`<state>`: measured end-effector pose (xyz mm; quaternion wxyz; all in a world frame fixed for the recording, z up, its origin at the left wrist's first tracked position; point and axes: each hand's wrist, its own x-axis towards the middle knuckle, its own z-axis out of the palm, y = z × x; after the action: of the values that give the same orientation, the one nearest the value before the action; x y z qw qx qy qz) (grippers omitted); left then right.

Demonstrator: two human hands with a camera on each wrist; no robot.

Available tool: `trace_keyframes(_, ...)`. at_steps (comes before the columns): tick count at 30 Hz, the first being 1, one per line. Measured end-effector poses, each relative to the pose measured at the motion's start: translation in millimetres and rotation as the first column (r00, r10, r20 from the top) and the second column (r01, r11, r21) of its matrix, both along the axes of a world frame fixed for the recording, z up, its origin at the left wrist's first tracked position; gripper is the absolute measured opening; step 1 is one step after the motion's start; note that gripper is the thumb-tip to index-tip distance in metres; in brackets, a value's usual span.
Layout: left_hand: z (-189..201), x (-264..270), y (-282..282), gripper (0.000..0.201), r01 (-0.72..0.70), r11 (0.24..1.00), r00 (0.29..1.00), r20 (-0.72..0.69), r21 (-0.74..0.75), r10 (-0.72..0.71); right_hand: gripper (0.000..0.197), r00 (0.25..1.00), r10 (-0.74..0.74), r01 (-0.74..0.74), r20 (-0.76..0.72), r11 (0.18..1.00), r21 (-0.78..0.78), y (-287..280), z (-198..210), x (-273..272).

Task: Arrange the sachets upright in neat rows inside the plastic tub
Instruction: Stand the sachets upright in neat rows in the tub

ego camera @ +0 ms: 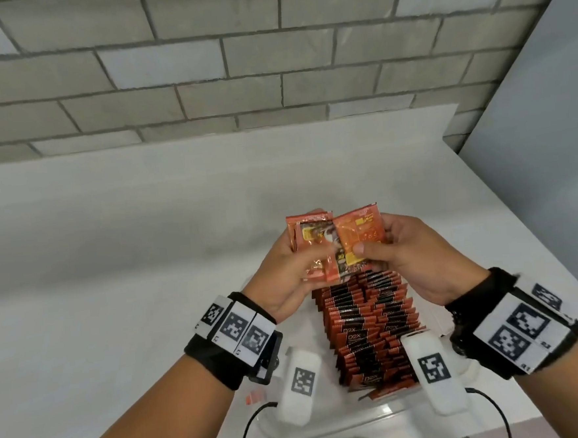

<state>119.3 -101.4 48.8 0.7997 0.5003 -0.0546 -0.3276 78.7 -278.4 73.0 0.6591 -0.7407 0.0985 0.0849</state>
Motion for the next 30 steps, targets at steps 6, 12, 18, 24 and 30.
trace_keyframes(6,-2,0,3,0.037,-0.035,0.999,0.998,-0.047,-0.015,0.034,0.028,0.996,-0.074,0.08,-0.055,0.99,0.115,3,2,0)
trace_keyframes(12,-4,-7,1,0.032,-0.054,0.999,0.999,0.002,-0.005,0.054,0.029,0.99,-0.081,0.093,-0.112,0.99,0.103,2,-1,-6)
trace_keyframes(18,-8,-7,7,0.027,-0.101,0.994,0.99,-0.099,-0.045,0.096,0.025,0.991,-0.125,0.127,-0.048,0.991,0.051,-6,2,-9)
trace_keyframes(24,-10,-11,5,0.028,-0.063,0.992,0.998,-0.005,0.109,0.064,0.027,0.998,-0.027,0.025,-0.049,0.999,-0.03,-8,6,-7)
trace_keyframes(30,-7,-11,1,0.025,-0.1,0.993,0.99,-0.088,0.068,0.106,0.032,0.994,0.06,-0.063,-0.094,0.997,-0.039,-2,3,-8)
